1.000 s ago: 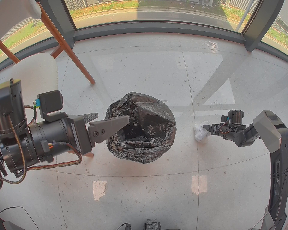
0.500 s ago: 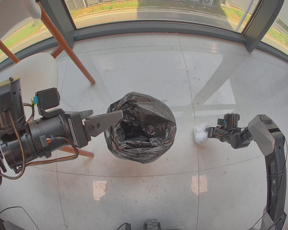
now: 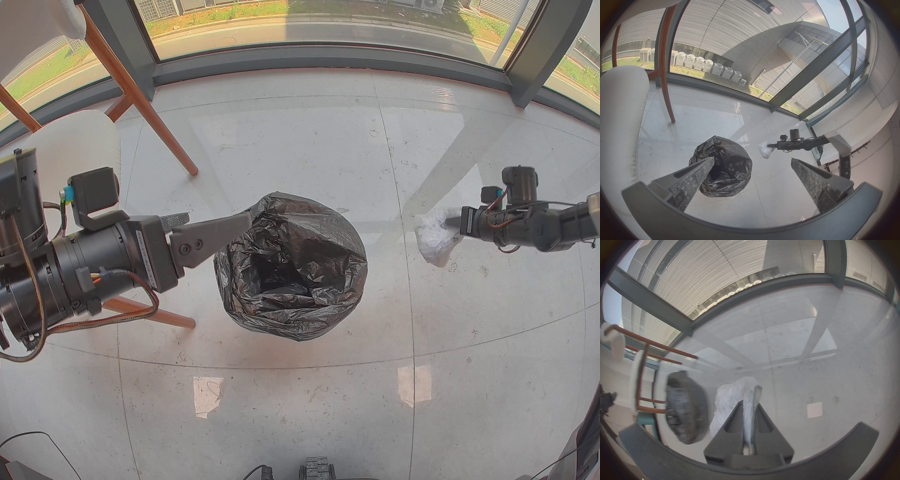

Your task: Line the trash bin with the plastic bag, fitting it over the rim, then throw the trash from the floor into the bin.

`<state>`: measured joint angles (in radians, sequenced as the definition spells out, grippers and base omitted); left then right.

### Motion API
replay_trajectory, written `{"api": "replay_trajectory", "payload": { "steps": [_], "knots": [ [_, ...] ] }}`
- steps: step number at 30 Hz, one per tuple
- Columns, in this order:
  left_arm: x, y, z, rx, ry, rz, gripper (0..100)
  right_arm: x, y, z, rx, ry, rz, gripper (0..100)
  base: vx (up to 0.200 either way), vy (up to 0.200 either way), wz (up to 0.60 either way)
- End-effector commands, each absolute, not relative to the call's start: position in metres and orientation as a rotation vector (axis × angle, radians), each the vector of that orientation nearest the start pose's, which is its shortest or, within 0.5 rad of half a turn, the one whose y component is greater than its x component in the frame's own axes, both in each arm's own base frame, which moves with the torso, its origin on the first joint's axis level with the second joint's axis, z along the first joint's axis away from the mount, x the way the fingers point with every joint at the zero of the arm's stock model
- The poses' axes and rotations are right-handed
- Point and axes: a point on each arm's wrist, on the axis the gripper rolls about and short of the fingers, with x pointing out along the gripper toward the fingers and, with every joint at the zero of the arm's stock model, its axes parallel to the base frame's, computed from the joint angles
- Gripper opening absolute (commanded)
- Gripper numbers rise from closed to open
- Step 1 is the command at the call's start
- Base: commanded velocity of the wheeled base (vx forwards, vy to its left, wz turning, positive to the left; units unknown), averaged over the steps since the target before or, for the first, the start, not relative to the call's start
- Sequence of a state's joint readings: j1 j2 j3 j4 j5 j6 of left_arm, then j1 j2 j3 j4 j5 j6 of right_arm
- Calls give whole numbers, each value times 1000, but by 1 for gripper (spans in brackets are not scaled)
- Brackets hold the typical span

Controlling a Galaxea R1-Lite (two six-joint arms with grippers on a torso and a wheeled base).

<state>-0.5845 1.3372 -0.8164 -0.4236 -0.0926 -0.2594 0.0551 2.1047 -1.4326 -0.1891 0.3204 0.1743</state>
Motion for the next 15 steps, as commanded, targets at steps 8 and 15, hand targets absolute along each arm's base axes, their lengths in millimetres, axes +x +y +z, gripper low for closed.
{"api": "replay_trajectory", "payload": {
  "steps": [8, 15],
  "knots": [
    [192, -113, 310, -253, 5, -625, 100, 270, 148, 264, 246, 495, 770, 0, 0, 0, 0],
    [198, -103, 315, -255, -20, -579, 100, 283, 177, 275, 296, 426, 825, 0, 0, 0, 0]
  ]
}}
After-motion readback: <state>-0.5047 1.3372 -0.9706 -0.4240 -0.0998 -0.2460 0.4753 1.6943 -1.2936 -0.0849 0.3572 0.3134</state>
